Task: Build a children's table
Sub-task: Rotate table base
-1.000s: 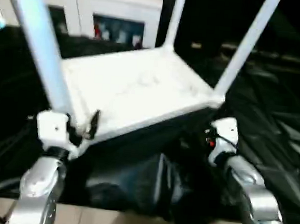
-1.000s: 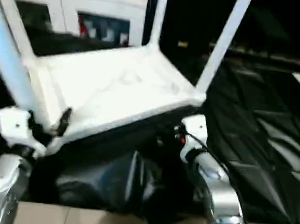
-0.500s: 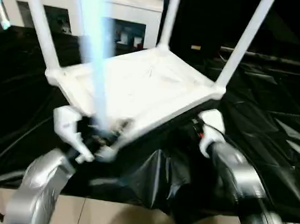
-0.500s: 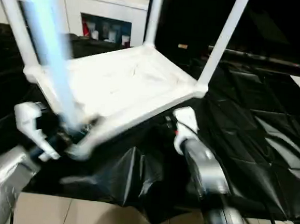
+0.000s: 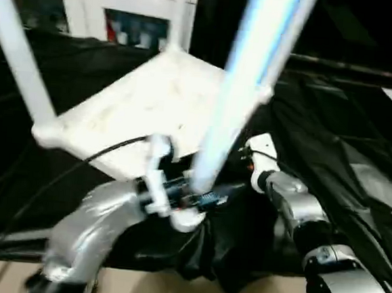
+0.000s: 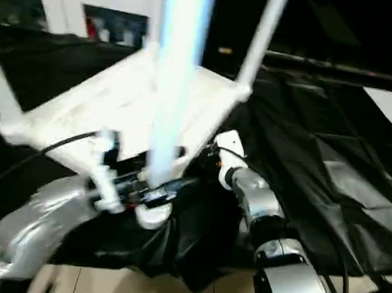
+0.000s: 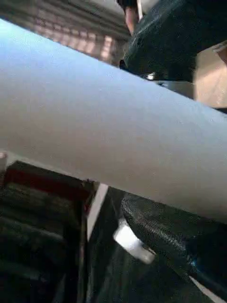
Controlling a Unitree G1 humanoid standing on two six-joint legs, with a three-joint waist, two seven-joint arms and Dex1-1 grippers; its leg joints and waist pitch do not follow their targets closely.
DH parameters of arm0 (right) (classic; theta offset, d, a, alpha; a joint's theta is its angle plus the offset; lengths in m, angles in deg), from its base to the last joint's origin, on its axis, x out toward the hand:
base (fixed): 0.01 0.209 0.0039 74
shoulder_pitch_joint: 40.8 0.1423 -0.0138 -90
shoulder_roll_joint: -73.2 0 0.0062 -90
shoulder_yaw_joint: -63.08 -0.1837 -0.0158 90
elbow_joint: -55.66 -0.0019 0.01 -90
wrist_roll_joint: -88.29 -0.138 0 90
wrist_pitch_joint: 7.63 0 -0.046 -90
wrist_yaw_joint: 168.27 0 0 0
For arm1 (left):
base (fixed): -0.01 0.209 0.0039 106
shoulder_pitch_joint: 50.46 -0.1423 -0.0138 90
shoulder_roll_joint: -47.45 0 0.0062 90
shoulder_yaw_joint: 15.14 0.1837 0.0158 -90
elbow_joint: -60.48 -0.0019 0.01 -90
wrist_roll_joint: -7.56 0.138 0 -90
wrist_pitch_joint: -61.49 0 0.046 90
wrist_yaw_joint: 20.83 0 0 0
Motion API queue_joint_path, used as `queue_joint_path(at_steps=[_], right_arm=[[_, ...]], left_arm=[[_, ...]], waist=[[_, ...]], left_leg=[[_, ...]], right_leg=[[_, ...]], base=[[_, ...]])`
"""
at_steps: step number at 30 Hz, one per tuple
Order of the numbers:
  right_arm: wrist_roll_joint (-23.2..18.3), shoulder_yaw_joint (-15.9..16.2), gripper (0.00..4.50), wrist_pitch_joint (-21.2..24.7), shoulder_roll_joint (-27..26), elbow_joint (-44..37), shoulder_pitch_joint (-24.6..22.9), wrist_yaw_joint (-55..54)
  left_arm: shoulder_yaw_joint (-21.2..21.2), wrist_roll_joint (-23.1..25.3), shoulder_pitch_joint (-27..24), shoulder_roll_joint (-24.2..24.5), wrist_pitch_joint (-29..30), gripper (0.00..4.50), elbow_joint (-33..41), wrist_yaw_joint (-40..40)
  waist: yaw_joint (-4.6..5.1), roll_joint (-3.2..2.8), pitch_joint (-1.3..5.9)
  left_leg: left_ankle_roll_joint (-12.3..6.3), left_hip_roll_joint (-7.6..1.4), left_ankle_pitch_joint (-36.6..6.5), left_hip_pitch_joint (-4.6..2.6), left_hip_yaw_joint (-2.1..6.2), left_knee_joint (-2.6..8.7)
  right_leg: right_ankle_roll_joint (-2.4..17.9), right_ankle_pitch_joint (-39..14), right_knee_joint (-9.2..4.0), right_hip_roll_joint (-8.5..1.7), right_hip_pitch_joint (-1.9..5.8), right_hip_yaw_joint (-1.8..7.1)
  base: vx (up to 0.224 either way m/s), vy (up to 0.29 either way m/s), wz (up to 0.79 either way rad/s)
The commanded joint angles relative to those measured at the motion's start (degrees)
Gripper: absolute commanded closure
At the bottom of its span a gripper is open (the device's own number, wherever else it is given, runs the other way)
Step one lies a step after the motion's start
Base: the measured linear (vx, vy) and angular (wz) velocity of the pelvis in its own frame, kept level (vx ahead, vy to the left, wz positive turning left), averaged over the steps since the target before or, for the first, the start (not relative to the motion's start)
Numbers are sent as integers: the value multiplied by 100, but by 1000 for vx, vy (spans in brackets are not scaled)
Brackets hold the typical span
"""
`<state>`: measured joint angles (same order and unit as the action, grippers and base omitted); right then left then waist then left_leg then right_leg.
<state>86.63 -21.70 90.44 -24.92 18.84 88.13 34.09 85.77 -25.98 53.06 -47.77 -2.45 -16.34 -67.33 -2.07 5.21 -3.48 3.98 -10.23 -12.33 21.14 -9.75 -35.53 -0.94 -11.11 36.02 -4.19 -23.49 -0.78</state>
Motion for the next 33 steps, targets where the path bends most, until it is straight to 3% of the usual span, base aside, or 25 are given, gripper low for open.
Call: queue_joint_path(at_steps=[1,2,4,8,10,11,14,18,19,21,22,26,28,29,30,31,33], right_arm=[[16,222,5,-205,-180,107,203,361],[36,246,5,-264,-185,150,227,432],[56,253,5,-354,-201,241,276,544],[61,266,5,-504,-289,362,367,912],[66,257,5,-532,-307,393,382,942],[70,260,5,-569,-346,420,389,978],[88,233,5,-776,-465,554,422,937],[141,-73,5,-1110,-431,806,616,-83],[51,-222,5,-1138,-392,805,651,-228],[-143,-504,5,-1204,-272,739,665,-381],[-222,-599,5,-1224,-209,673,641,-368],[-397,-752,5,-1277,37,309,400,121],[-498,-585,5,-1073,397,-689,-235,996],[-505,-522,5,-1002,495,-940,-393,1187],[-502,-446,5,-921,636,-1251,-587,1386],[-517,-367,5,-785,857,-1684,-858,1610],[-585,-259,5,-527,1277,-2456,-1327,1990]], left_arm=[[344,98,260,-177,-60,0,-77,-114],[374,129,339,-222,-89,0,-163,-126],[416,153,440,-270,-116,0,-270,-159],[578,300,738,-447,-256,0,-612,-273],[592,327,768,-475,-291,0,-660,-281],[637,401,801,-509,-357,0,-725,-277],[667,611,871,-618,-612,0,-940,-212],[576,1219,1079,-604,-1104,0,-1432,229],[537,1373,1137,-548,-1193,0,-1553,355],[455,1743,1257,-393,-1318,0,-1829,705],[430,1869,1281,-321,-1448,0,-1924,765],[414,2145,1227,-115,-1684,0,-2035,709],[386,1987,1098,49,-1578,0,-1842,421],[398,1990,1078,100,-1583,0,-1816,371],[428,1998,1053,190,-1565,0,-1767,281],[511,2002,1002,387,-1454,0,-1657,99],[671,2019,896,798,-1264,0,-1445,-283]], waist=[[-26,-95,239],[3,-71,239],[15,-106,226],[18,-148,235],[16,-131,248],[2,-208,239],[12,-202,222],[-8,-246,204],[-11,-226,195],[-27,-238,208],[-47,-265,229],[-144,-277,286],[-207,-330,295],[-233,-315,304],[-231,-312,311],[-245,-405,304],[-270,-355,278]], left_leg=[[27,-213,-956,-32,21,531],[14,-217,-964,-12,30,532],[-2,-213,-959,-25,20,524],[-172,-223,-537,-10,14,495],[-293,-221,-370,-18,0,472],[-350,-228,-306,-18,5,472],[-371,-259,-522,-29,-16,482],[-202,-274,-772,-64,-17,507],[-153,-269,-854,-60,-20,509],[-157,-258,-802,-54,-24,500],[-218,-257,-705,-87,-33,492],[-386,-240,-161,-57,-51,456],[-468,-240,-122,-62,-51,433],[-513,-234,-92,-59,-39,436],[-524,-242,-111,-64,-41,438],[-484,-241,-240,-75,-34,448],[-410,-248,-462,-68,-26,472]], right_leg=[[1267,-582,-368,-272,255,158],[1273,-634,-365,-283,274,158],[1306,-679,-382,-282,252,160],[1536,36,-316,-274,284,157],[1669,303,-290,-278,297,161],[1757,416,-279,-292,291,164],[1867,178,-318,-307,289,163],[1775,-246,-359,-299,263,170],[1734,-376,-360,-296,270,176],[1665,-380,-357,-295,281,190],[1636,-249,-349,-285,271,187],[1751,550,-258,-261,312,174],[1770,857,-247,-250,327,176],[1756,953,-242,-240,345,171],[1777,923,-245,-245,334,167],[1794,760,-270,-244,318,160],[1738,435,-300,-240,338,162]], base=[[0,0,0],[0,0,0],[0,0,0],[0,0,0],[0,0,0],[0,0,0],[0,0,0],[0,0,0],[0,0,0],[0,0,0],[0,0,0],[0,0,0],[0,0,0],[0,0,0],[0,0,0],[0,0,0],[0,0,0]])
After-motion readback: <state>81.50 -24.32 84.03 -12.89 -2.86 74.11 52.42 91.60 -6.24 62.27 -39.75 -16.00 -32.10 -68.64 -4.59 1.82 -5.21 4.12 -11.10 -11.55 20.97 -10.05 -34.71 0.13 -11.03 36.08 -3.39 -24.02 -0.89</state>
